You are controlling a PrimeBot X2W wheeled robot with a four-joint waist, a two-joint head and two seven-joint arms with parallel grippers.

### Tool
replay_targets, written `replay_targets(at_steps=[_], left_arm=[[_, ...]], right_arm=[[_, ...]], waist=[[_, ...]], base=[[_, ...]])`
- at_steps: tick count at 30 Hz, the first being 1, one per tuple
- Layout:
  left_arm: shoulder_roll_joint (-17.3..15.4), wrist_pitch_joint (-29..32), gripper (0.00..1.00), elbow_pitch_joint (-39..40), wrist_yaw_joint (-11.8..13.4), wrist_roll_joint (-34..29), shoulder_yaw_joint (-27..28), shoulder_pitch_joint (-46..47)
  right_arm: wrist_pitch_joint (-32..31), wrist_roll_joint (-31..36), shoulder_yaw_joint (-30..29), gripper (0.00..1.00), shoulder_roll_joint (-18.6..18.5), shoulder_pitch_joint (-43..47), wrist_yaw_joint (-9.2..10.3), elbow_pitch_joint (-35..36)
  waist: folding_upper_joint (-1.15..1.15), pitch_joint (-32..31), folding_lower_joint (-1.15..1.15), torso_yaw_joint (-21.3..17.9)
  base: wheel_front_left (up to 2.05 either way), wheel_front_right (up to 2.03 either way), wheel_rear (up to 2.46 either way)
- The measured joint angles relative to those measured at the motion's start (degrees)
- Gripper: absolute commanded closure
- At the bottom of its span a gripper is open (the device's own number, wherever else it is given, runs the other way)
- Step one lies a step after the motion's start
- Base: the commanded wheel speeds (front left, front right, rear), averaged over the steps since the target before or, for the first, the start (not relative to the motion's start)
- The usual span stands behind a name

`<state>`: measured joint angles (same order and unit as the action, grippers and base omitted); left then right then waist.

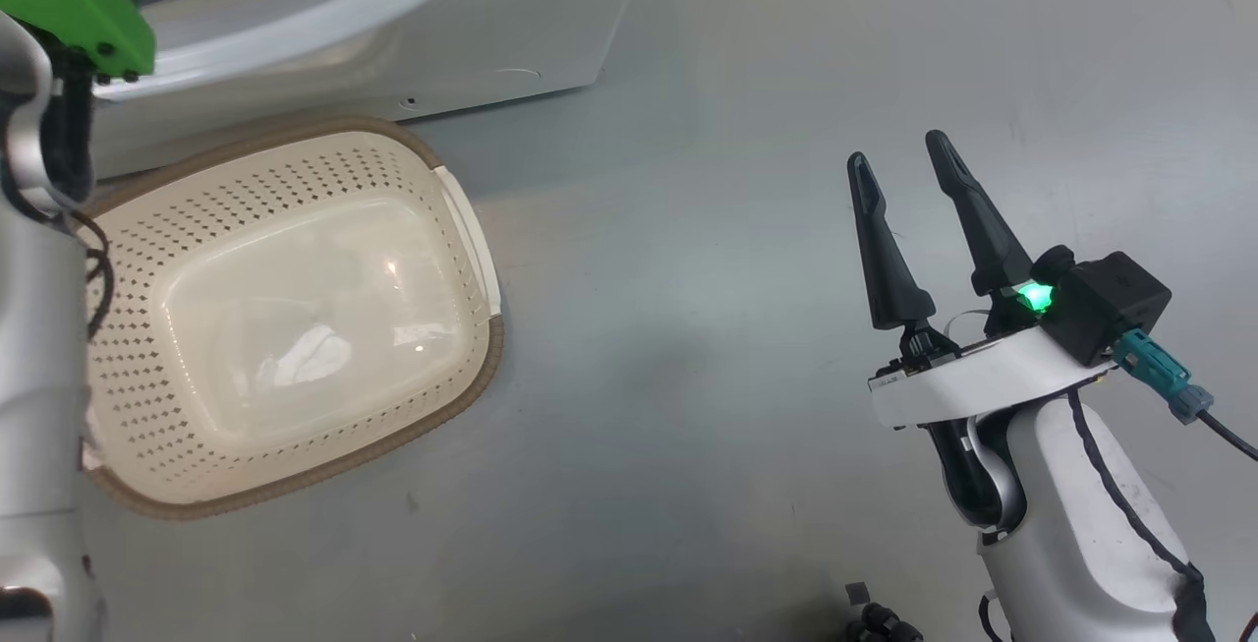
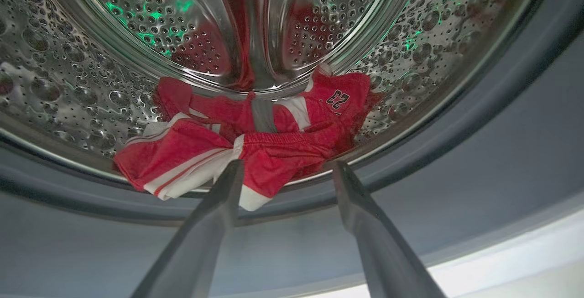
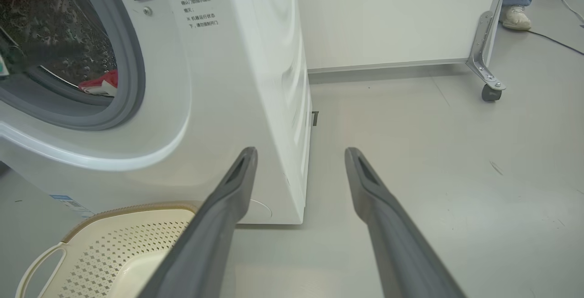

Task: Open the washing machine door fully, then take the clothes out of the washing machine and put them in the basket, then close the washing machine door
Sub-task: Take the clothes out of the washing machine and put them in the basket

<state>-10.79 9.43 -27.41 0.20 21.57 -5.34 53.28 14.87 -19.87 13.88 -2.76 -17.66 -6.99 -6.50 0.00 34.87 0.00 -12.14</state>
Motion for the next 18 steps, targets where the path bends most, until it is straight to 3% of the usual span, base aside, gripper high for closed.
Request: replay_targets(at_steps=[8, 18], left_arm=[[-4.64, 2.66, 0.00, -3.01, 0.02, -1.18, 1.58, 4.89], [-7.75, 6.25, 0.00, -5.80, 0.00, -0.89, 3.65, 11.61]], right_arm=[[0.00, -2.32, 1.91, 0.00, 0.02, -0.97, 0.00, -0.09], [0.00, -4.30, 3.33, 0.00, 0.04, -2.27, 0.00, 0.05]], waist=[[0.00, 1.48, 0.00, -3.54], [0.00, 3.87, 0.00, -6.76]], base=[[0.00, 0.00, 0.00], [0.00, 0.00, 0.00]])
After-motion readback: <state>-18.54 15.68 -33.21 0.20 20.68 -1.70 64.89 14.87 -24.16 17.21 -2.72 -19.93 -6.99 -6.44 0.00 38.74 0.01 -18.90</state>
